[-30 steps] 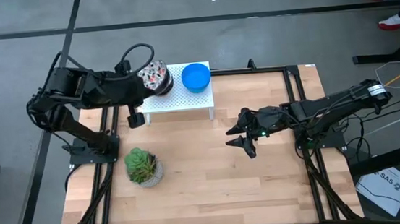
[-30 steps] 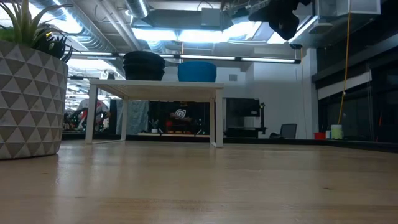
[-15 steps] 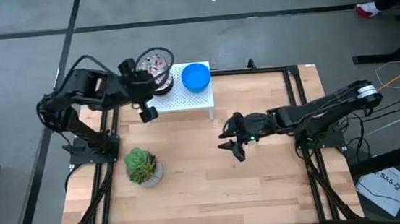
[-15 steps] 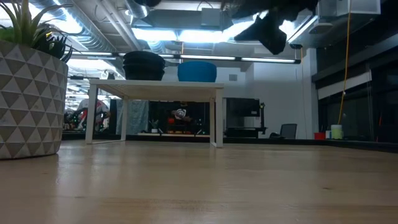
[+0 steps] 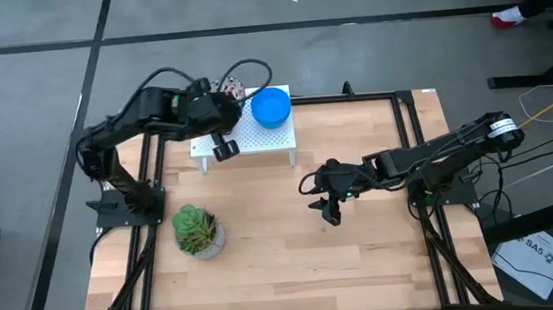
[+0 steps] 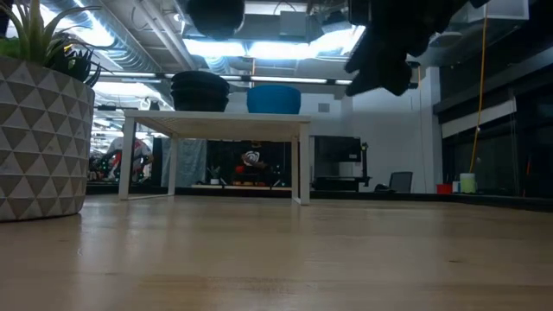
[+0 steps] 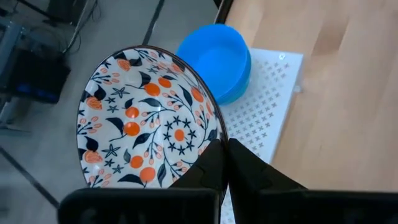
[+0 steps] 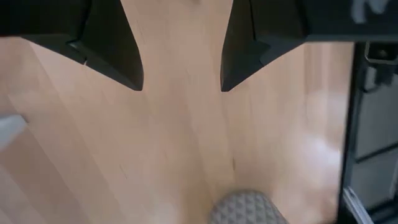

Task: Pick & Place Mini bowls
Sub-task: Stack the white patterned bowl on the white patterned bowl on the shelf

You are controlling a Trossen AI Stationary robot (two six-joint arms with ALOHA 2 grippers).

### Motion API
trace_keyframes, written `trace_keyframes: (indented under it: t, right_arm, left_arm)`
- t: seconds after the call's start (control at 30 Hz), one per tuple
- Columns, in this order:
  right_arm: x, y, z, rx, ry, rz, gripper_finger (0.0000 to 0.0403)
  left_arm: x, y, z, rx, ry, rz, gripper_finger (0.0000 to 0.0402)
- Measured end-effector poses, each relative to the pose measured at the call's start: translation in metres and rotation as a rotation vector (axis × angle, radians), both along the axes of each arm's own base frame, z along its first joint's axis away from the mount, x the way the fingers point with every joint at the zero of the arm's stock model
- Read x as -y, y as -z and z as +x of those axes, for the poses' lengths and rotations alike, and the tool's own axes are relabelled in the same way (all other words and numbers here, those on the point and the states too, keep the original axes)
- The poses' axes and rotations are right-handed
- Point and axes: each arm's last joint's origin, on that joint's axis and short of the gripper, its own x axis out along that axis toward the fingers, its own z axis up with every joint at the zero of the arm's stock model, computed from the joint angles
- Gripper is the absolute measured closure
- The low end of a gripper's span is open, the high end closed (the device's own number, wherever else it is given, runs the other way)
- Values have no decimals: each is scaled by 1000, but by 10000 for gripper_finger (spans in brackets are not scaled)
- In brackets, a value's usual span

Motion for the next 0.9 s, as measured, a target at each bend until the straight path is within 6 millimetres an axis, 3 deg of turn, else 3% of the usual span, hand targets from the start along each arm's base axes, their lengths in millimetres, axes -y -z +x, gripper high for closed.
trace_keyframes:
  t: [0.27,0.53,0.9]
  right_arm:
    - [2,10,-10,-144,2,-23,189]
    - [2,14,-14,-208,2,-21,189]
    - [2,16,-17,-240,-12,-41,189]
  left_arm:
    - [-31,18,20,-102,6,-65,398]
    - [-61,19,11,-27,-83,-252,398]
    - [-88,20,0,47,-243,-335,398]
